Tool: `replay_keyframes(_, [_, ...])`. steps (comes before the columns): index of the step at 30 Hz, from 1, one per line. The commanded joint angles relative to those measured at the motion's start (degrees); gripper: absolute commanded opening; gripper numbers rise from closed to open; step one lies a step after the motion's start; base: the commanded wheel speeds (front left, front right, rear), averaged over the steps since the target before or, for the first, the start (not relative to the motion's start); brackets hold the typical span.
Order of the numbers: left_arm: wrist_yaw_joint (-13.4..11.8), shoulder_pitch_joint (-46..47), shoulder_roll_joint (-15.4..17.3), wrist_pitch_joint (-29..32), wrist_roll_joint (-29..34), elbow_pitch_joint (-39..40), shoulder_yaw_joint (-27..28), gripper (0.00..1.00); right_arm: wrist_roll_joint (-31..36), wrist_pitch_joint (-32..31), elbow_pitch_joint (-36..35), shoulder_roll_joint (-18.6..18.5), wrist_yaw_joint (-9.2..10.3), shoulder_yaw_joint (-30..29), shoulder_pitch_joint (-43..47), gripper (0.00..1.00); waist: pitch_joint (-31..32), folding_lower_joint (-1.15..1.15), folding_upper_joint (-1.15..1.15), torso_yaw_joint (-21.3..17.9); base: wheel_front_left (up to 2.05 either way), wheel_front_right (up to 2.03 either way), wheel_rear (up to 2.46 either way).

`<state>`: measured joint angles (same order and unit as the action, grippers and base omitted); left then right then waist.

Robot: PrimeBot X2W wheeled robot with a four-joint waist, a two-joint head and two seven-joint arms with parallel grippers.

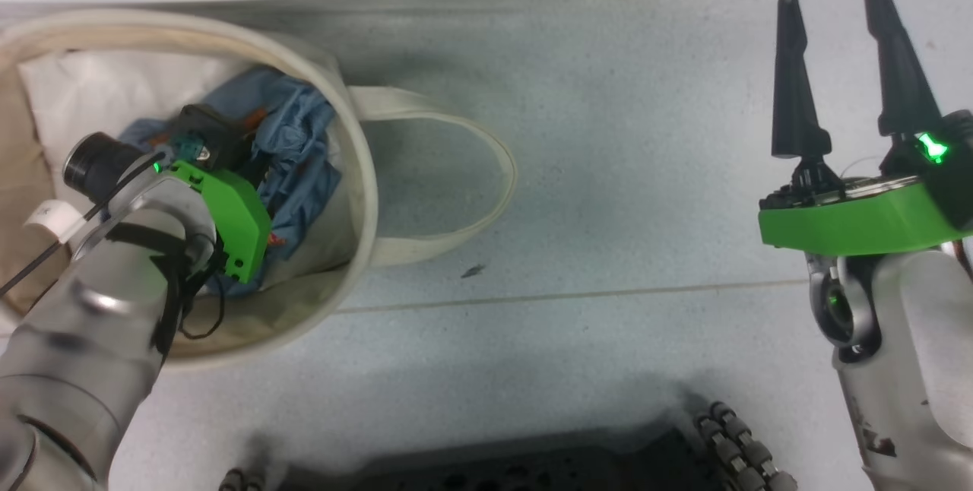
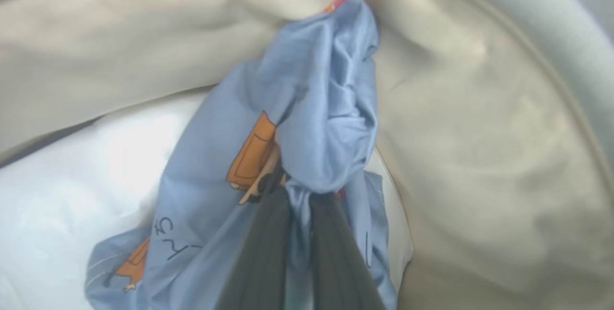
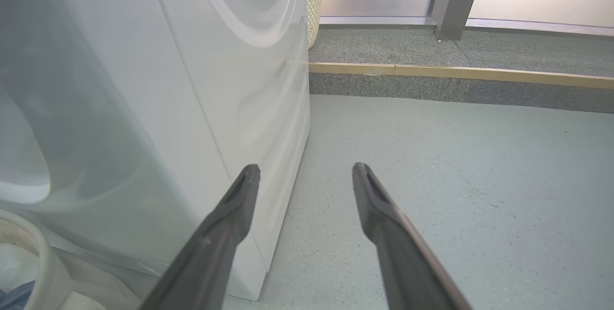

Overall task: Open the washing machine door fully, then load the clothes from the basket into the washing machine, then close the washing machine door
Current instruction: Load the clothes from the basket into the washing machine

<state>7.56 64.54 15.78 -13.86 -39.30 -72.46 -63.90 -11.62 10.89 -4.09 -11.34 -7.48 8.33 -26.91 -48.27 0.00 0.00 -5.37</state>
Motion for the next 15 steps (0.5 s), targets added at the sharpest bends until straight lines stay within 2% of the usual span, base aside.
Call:
replay_keyframes(1, [-0.37,-0.47,1.39,-0.77,-0.52,-0.16,1.51,0.0,-0.4,0.69,-1.19,0.53,-0.01,1.16,1.69,1.0,0.95,0.0,0.0,0.44,0.0,0.0,0.0])
replay_keyframes(3, [-0.44,-1.01,1.02,-1.04,-1.64,0.68,3.17,0.0,-0.97,1.33,-0.03,0.77,-0.01,1.62,1.38,1.0,2.34,0.0,0.0,0.78,0.0,0.0,0.0])
replay_keyframes(7, [-2.62,-3.67,2.71,-1.11,-1.78,9.55,9.71,0.0,-2.24,2.64,2.87,1.12,-0.01,2.02,1.13,1.0,6.17,0.0,0.0,1.51,0.0,0.0,0.0])
replay_keyframes(12, [-4.38,-10.95,4.84,-1.12,1.64,18.42,18.44,0.0,-4.41,3.72,7.2,1.3,-0.01,2.74,1.64,1.0,13.15,0.0,0.0,2.41,0.0,0.0,0.0])
replay_keyframes(15, [-4.5,-15.7,5.27,-1.13,3.81,23.29,24.27,0.0,-6.1,3.98,10.0,1.35,-0.01,3.53,2.63,1.0,18.19,0.0,0.0,3.08,0.0,0.0,0.0])
